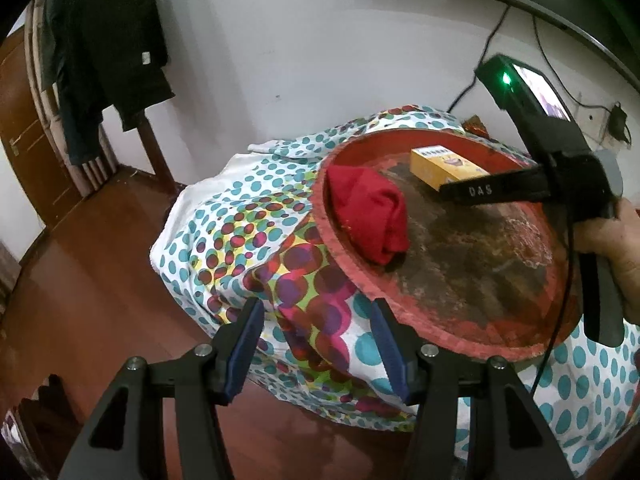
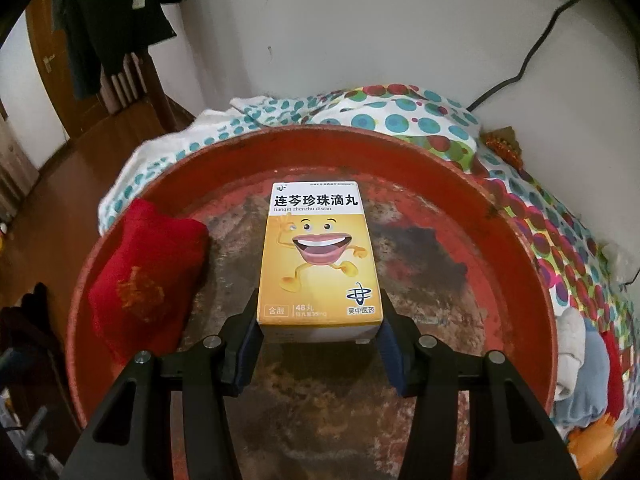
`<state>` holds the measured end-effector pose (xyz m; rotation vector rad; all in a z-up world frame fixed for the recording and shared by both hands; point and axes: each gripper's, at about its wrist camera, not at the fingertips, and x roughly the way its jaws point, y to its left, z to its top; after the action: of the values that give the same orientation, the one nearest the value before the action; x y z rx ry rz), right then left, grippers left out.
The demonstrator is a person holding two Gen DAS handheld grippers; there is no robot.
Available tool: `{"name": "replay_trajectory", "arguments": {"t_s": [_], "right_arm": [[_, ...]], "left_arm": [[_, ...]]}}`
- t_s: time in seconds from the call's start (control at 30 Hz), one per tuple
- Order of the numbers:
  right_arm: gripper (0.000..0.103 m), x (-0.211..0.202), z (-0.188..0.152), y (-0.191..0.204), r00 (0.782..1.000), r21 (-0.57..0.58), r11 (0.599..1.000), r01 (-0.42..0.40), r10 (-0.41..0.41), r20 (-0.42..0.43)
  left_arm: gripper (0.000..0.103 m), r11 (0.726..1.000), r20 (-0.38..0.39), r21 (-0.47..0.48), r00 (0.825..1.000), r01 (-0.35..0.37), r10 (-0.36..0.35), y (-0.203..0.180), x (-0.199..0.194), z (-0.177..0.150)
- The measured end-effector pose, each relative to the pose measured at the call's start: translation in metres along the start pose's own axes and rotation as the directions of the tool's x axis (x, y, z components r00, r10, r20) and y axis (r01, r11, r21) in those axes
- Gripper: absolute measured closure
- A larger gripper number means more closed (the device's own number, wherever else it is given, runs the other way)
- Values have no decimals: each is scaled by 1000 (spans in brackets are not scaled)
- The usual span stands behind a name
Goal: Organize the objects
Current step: 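Carry the printed yellow box onto the red tray and release it with the right tool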
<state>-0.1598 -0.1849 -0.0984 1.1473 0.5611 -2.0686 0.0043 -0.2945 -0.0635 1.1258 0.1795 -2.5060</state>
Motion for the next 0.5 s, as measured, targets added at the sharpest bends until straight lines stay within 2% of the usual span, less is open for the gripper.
{"name": "replay_trajectory", "arguments": {"t_s": [0.37, 0.43, 0.5], "right_arm": [[52, 2, -1, -6, 1000, 7, 1000, 7, -7, -8], [48, 1, -2, -6, 1000, 9, 1000, 10, -10, -8], [40, -1, -4, -6, 1000, 7, 1000, 13, -13, -1]], "left_arm": [[47, 1000, -16, -29, 1000, 0, -1, 9, 5, 0], [47, 1000, -19, -29, 1000, 1, -2, 8, 6, 0], [47, 1000, -17, -24, 1000, -1, 1, 7, 5, 0]]}}
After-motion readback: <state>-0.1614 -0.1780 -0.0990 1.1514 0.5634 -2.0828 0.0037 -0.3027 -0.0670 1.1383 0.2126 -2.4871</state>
